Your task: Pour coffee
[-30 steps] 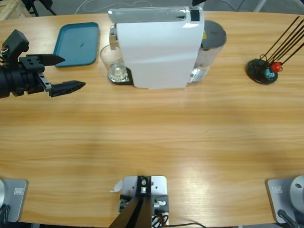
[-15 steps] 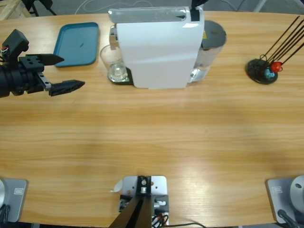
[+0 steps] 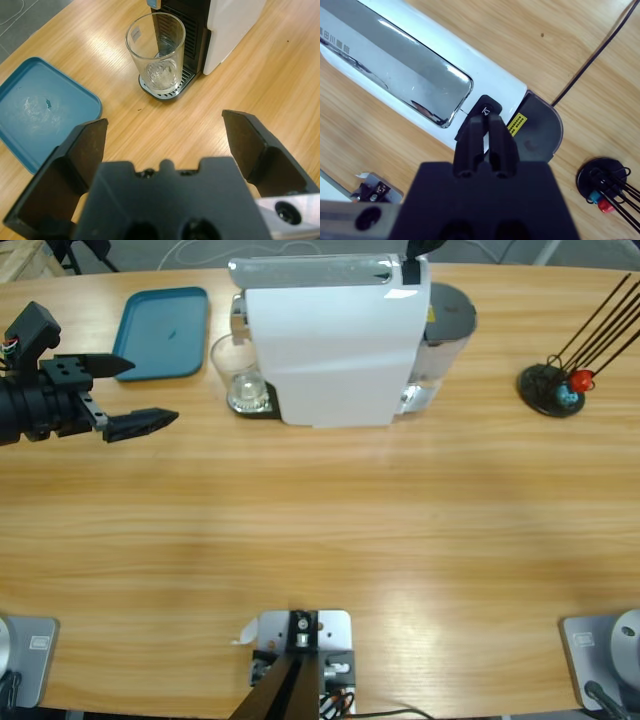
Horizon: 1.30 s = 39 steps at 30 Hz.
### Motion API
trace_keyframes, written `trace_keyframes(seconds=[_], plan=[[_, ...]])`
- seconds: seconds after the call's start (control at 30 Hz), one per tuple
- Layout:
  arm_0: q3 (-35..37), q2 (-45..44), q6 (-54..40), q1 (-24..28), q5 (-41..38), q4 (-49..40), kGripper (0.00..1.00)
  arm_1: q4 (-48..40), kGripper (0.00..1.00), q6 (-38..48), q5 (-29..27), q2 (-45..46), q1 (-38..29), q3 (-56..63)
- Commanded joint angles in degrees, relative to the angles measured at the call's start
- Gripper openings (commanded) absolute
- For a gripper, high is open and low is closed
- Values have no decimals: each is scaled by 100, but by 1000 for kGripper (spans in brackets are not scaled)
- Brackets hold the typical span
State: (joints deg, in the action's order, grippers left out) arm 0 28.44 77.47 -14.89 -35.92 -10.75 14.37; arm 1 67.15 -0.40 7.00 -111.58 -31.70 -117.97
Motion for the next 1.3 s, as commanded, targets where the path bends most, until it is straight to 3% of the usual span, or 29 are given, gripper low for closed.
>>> trace_keyframes(seconds=[0.03, 0.23, 0.43, 0.83, 1.3], plan=[[-181, 72, 47, 41, 81, 48, 1000, -87, 1000, -335, -76, 335, -237, -367], [-212, -153, 49, 31, 48, 48, 1000, -55, 1000, 226, -251, 530, -267, -474], [-242, -237, 56, 11, -36, 39, 1000, 369, 1000, 1388, -578, 240, -267, -801], [-321, -211, 40, -29, -50, 22, 1000, 1033, 1000, 1349, -454, 36, -309, -1077], [-335, -355, 79, -29, -42, -40, 1000, 1198, 1000, 1050, -295, 69, -319, -1167]])
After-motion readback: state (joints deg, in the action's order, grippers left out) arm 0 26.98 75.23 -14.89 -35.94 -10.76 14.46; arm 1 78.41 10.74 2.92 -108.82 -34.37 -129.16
